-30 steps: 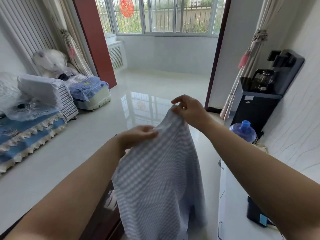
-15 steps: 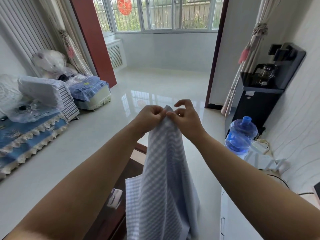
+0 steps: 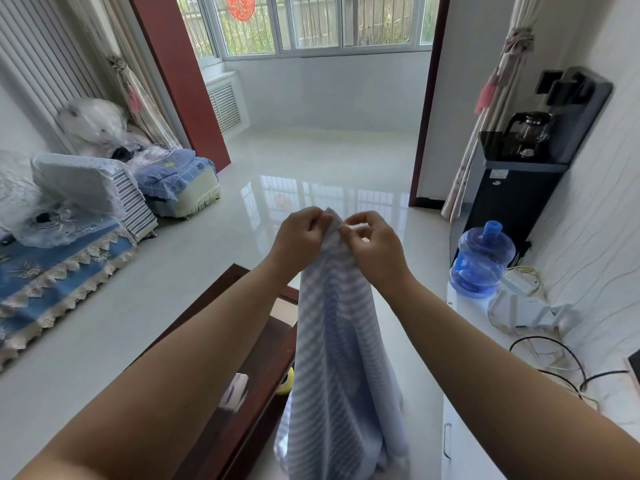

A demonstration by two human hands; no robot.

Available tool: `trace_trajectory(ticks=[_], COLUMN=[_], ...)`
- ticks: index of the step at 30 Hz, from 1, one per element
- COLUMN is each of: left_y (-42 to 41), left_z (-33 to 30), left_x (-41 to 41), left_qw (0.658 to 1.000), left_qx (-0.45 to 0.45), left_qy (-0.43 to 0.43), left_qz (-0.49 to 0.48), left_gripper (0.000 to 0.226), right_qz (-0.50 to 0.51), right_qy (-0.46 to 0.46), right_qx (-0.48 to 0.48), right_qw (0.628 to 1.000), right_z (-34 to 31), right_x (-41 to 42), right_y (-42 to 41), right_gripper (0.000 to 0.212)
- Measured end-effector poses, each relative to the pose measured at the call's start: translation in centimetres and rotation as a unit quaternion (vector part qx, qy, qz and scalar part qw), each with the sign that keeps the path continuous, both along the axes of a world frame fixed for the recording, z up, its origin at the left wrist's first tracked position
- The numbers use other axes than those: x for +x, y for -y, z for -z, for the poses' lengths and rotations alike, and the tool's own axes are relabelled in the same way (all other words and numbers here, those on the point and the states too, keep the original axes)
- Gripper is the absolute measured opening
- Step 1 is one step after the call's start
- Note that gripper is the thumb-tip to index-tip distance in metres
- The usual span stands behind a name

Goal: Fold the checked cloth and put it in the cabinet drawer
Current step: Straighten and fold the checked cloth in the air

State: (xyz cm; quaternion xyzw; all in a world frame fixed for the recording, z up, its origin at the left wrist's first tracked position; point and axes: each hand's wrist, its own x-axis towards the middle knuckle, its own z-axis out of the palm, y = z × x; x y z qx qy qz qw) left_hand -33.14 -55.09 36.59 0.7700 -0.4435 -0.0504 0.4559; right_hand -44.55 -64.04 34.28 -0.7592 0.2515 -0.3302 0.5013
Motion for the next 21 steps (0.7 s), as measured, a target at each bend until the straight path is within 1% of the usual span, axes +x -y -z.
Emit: trace_trajectory(ticks=[2,4,6,8,10,12,14,16,17,19,21], left_y=[0.5,1.2,1.6,1.9,2.1,2.4,2.5,2.5,2.5,2.4,2.2], left_z=[-0.3,-1.2,-2.2,-2.8,-3.0,-2.9,-2.7,-2.6,-2.6,-2.7,-3.1], left_x=[-0.1,0.0,0.0,0.0,-0.3,-0.8,-1.3,-1.5,-1.6,-1.4,-1.2], left_qw=[1.0,0.999,0.999,0.999,0.999,0.998,0.996,0.994,0.994,0.995,0.996], left_qx=[-0.018,-0.028,-0.029,-0.025,-0.019,-0.002,0.014,0.017,0.014,0.005,-0.007], left_qy=[0.008,0.016,0.025,0.028,0.025,0.037,0.057,0.072,0.076,0.074,0.068], left_qz=[-0.016,-0.015,-0.004,0.014,0.035,0.053,0.071,0.08,0.079,0.067,0.054], left_gripper=[0.03,0.029,0.03,0.029,0.029,0.03,0.031,0.032,0.033,0.033,0.032], right_qz=[-0.019,-0.042,-0.043,-0.042,-0.015,0.055,0.113,0.146,0.156,0.16,0.125], right_qy=[-0.049,-0.086,-0.102,-0.106,-0.101,-0.073,-0.043,-0.033,-0.04,-0.095,-0.178], right_qx=[0.026,0.096,0.178,0.212,0.19,0.15,0.088,0.008,-0.025,-0.057,-0.016], right_qw=[0.998,0.991,0.978,0.971,0.977,0.984,0.989,0.989,0.987,0.981,0.976], right_z=[0.8,2.6,4.3,5.5,5.4,5.0,4.2,3.9,3.8,4.4,5.9], right_x=[-0.2,-0.2,-0.6,-1.1,-1.8,-2.2,-2.5,-2.4,-2.5,-3.0,-3.5], right_y=[-0.4,-0.5,-0.7,-0.9,-1.3,-1.3,-1.0,-0.3,0.1,1.2,2.4], right_gripper=[0.026,0.042,0.042,0.038,0.036,0.035,0.029,0.016,0.011,0.013,0.017])
